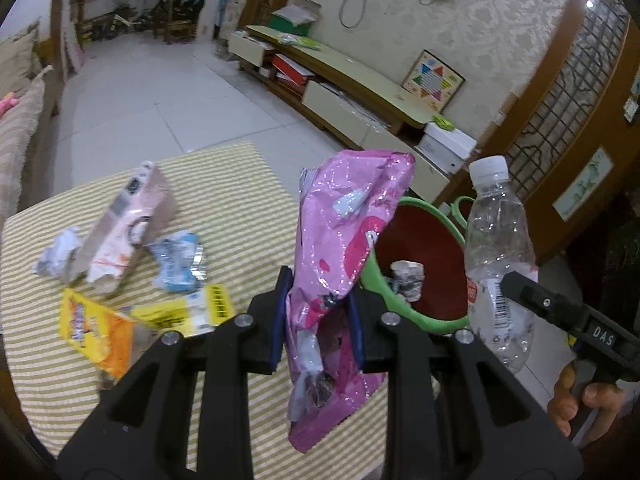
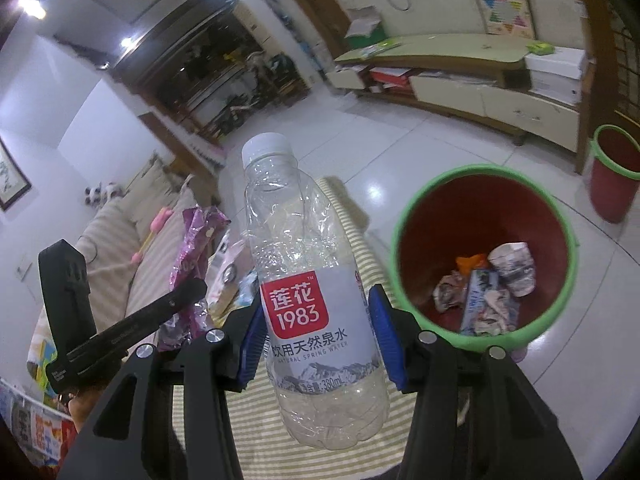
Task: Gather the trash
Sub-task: 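Carry the pink wrapper and water bottle over the green bucket with both grippers, then open both grippers to drop the wrapper and bottle into the bucket, then grasp the dark brown cigarette box with the left gripper while the right grasps the yellow iced tea carton, then lift and carry the cigarette box and tea carton toward the bucket with both grippers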
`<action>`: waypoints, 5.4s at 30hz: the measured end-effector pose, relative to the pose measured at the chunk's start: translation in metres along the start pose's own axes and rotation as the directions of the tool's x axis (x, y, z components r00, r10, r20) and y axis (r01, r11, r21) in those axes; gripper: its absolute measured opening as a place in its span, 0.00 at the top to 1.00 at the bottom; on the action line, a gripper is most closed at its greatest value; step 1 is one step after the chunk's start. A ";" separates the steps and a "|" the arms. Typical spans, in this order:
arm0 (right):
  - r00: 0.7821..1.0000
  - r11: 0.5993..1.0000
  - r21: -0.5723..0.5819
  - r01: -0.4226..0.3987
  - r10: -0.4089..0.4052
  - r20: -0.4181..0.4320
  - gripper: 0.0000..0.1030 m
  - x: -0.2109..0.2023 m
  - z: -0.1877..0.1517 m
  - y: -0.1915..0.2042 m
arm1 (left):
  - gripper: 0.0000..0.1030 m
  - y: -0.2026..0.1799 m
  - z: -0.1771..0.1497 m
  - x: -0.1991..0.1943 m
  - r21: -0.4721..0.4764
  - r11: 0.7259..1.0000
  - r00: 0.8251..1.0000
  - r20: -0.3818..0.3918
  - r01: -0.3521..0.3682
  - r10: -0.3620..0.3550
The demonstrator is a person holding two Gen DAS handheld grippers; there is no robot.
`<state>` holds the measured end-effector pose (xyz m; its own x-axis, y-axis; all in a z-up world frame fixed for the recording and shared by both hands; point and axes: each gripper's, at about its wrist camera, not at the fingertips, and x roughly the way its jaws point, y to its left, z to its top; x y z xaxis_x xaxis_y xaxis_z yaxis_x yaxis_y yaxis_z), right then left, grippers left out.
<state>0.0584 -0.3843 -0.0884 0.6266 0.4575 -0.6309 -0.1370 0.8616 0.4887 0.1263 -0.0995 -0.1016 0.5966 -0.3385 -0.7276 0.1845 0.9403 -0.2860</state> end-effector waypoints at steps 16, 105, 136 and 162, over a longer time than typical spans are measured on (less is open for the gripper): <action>0.986 0.967 0.220 0.131 -0.150 0.070 0.54 -0.013 0.021 -0.101 | 0.76 -0.087 0.017 0.098 0.089 0.988 0.981 -0.158 0.129 -0.114; 0.716 0.590 -0.773 -0.233 -0.434 -0.547 0.31 0.269 -0.146 0.278 | 0.54 0.234 -0.171 -0.065 -0.489 0.836 0.968 -0.151 -0.248 0.199; 0.808 0.566 -0.780 -0.267 -0.310 -0.501 0.38 0.241 -0.186 0.250 | 0.54 0.246 -0.175 -0.066 -0.524 0.801 0.957 -0.173 -0.291 0.234; 0.978 0.962 -0.270 -0.034 -0.023 -0.206 0.38 0.093 -0.056 0.132 | 0.53 0.125 -0.064 -0.068 -0.248 0.947 0.977 0.002 -0.204 0.212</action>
<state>0.0559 -0.2161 -0.1163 0.4580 0.4730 -0.7527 -0.3604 0.8728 0.3291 0.0583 0.0384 -0.1276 0.6239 -0.1318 -0.7703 -0.1410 0.9505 -0.2768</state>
